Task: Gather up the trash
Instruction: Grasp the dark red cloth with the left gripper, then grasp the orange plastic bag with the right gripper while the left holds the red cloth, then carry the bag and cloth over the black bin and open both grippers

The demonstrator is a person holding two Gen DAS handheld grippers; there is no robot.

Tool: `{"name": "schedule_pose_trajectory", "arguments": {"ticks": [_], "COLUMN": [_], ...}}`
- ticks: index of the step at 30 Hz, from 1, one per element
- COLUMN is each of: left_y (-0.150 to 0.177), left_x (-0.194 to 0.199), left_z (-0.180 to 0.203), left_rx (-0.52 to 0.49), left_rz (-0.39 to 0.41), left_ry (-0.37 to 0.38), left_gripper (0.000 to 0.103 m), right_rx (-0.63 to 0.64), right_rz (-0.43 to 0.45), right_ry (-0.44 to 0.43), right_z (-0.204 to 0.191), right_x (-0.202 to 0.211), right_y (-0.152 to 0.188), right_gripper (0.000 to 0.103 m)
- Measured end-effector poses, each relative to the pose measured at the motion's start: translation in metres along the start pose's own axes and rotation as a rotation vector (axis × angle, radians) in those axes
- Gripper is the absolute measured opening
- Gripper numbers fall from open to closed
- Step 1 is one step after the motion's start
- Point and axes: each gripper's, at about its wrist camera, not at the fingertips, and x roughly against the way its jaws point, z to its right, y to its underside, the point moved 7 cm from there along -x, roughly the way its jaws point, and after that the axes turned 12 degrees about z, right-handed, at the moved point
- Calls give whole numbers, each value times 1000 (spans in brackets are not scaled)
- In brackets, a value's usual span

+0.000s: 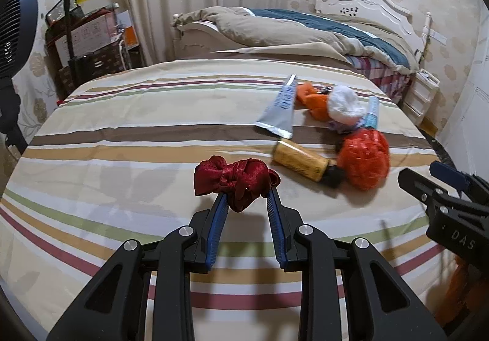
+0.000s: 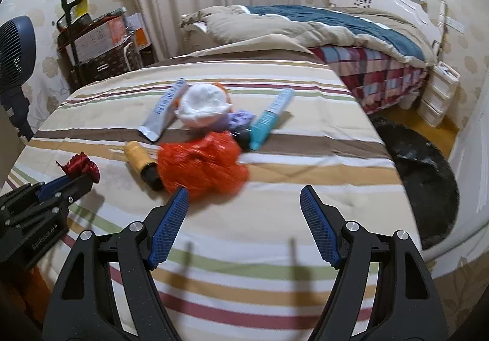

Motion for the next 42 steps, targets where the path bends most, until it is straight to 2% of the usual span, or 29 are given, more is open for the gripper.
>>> {"name": "schedule_pose_trajectory", "arguments": {"ticks": [8,9,10,16,18,19,21,25,33,42], "left_y": [-1,-1,-1,2,3,3,2,2,0,-11], "left_x": [-3,-3,-4,-7,-7,-7,-7,-6,-3,1], "left_z": [-18,-19,-20,-19,-18,-17,-16,-14,-8,17], "left_rx": [17,21,25,31,32,31,31,32,30,8], "left_rz": [11,10,9,-3,-6,-6,-3,1,5,29], "left_ry": [-32,-32,-32,-21,-17,-15,-12,-7,2,56], "left_gripper": [30,30,30,30,30,30,30,30,30,30], "right_rx": [27,30,35,27,21,20,22,26,55,14], "right_rz": [-12,-16,-25,-77,-79,-81,-86,-88,-56,-8], "right_ry": [-37,-36,-33,-36,-43,-48,-64,-73,-54,2], "right_z": [-27,-28,-29,-30,-28,-28,-28,-29,-24,10], "right_x": [-19,-22,-27,-39,-39,-38,-39,-37,-24,-3], "right_y": [-10,-10,-9,3,3,4,4,8,8,-1], "right_gripper": [74,78,80,80,75,65,54,42,39,39]}}
